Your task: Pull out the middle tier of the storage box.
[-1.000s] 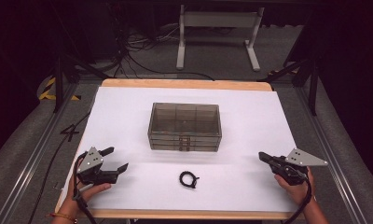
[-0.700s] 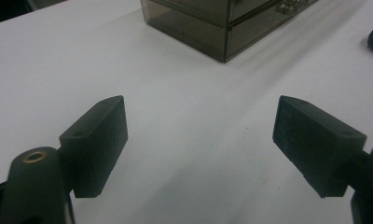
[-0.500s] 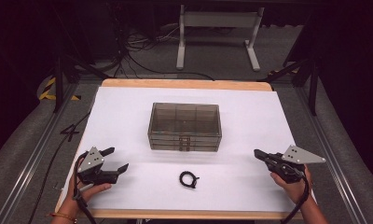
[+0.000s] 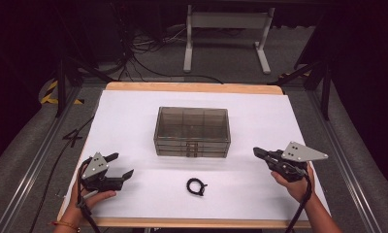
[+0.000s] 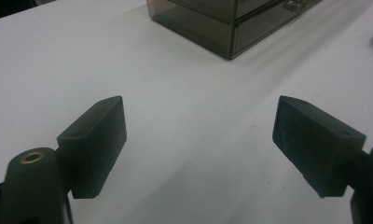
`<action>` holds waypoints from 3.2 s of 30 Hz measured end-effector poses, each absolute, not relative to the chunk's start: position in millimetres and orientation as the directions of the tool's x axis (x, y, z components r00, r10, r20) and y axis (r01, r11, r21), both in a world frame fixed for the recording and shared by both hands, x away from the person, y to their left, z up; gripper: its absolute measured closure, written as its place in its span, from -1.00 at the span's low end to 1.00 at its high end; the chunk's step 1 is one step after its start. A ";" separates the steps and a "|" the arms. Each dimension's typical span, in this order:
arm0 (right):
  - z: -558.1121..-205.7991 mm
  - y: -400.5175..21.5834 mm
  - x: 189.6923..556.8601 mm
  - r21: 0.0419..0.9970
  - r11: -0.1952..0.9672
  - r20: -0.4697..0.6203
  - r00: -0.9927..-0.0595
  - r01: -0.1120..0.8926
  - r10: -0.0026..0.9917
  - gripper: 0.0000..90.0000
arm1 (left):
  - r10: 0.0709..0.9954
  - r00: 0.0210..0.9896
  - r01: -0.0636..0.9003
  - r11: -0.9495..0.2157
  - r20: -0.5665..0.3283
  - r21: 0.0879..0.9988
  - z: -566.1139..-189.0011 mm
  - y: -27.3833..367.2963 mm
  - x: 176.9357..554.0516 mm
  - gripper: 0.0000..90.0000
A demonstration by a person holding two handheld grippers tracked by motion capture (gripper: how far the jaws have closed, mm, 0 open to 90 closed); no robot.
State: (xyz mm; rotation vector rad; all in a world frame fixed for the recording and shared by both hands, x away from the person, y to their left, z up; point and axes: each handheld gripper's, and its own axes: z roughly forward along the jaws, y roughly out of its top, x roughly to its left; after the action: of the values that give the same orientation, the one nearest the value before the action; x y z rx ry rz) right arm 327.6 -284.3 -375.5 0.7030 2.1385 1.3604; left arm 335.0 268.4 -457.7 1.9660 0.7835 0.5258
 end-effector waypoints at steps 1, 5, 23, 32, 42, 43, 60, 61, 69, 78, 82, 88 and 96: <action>-373.9 -281.3 329.0 0.920 0.363 -0.141 -0.740 0.148 0.657 1.00 | 0.711 0.702 0.318 -0.365 0.041 0.875 -457.7 268.4 335.1 -0.57; -368.0 -268.7 335.7 0.923 0.362 -0.149 -0.749 0.129 0.646 1.00 | 0.706 0.706 0.315 -0.384 0.056 0.868 -457.9 266.2 335.1 -0.59; -363.5 -218.8 366.7 0.928 0.358 -0.138 -0.798 0.103 0.586 1.00 | 0.718 0.695 0.349 -0.379 0.034 0.857 -458.0 267.1 338.9 -0.64; -366.6 -204.3 383.0 0.919 0.377 -0.132 -0.807 0.119 0.576 1.00 | 0.679 0.733 0.338 -0.413 0.039 0.845 -458.9 263.6 338.5 -0.79; -375.5 -195.2 398.8 0.905 0.402 -0.120 -0.825 0.137 0.552 1.00 | 0.650 0.753 0.329 -0.509 0.105 0.795 -460.3 253.3 339.1 -0.83; -376.4 -193.4 400.9 0.907 0.399 -0.117 -0.826 0.137 0.551 1.00 | 0.654 0.748 0.333 -0.514 0.110 0.790 -460.4 252.5 339.4 -0.82; -376.6 -192.3 413.9 0.906 0.388 -0.088 -0.820 0.171 0.566 1.00 | 0.613 0.753 0.243 -0.595 0.238 0.766 -444.9 229.4 334.7 -0.43; -376.6 -192.3 413.9 0.906 0.388 -0.088 -0.820 0.171 0.566 1.00 | 0.607 0.757 0.232 -0.597 0.243 0.768 -442.5 225.5 334.9 -0.43; -373.5 -189.6 418.6 0.892 0.415 -0.109 -0.807 0.178 0.581 1.00 | 0.539 0.785 0.119 -0.617 0.307 0.778 -421.6 190.9 335.8 -0.21; -372.8 -189.5 419.0 0.890 0.410 -0.090 -0.808 0.197 0.583 1.00 | 0.489 0.801 0.052 -0.632 0.345 0.774 -416.5 164.5 335.1 -0.06; -372.8 -188.5 418.7 0.891 0.405 -0.075 -0.811 0.207 0.580 1.00 | 0.449 0.813 0.006 -0.643 0.371 0.765 -416.7 144.9 338.9 0.06; -372.9 -188.1 419.1 0.891 0.404 -0.068 -0.818 0.208 0.572 1.00 | 0.418 0.808 -0.038 -0.666 0.416 0.745 -419.3 121.2 343.0 0.20; -373.0 -188.3 419.3 0.892 0.401 -0.065 -0.819 0.209 0.571 1.00 | 0.367 0.779 -0.108 -0.720 0.508 0.686 -423.2 85.9 348.7 0.29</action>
State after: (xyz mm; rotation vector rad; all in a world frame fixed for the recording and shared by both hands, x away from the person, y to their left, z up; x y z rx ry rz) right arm 419.3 -188.3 -373.0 0.6732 2.3031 1.3882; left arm 348.7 85.9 -423.2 2.2325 0.1921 0.8318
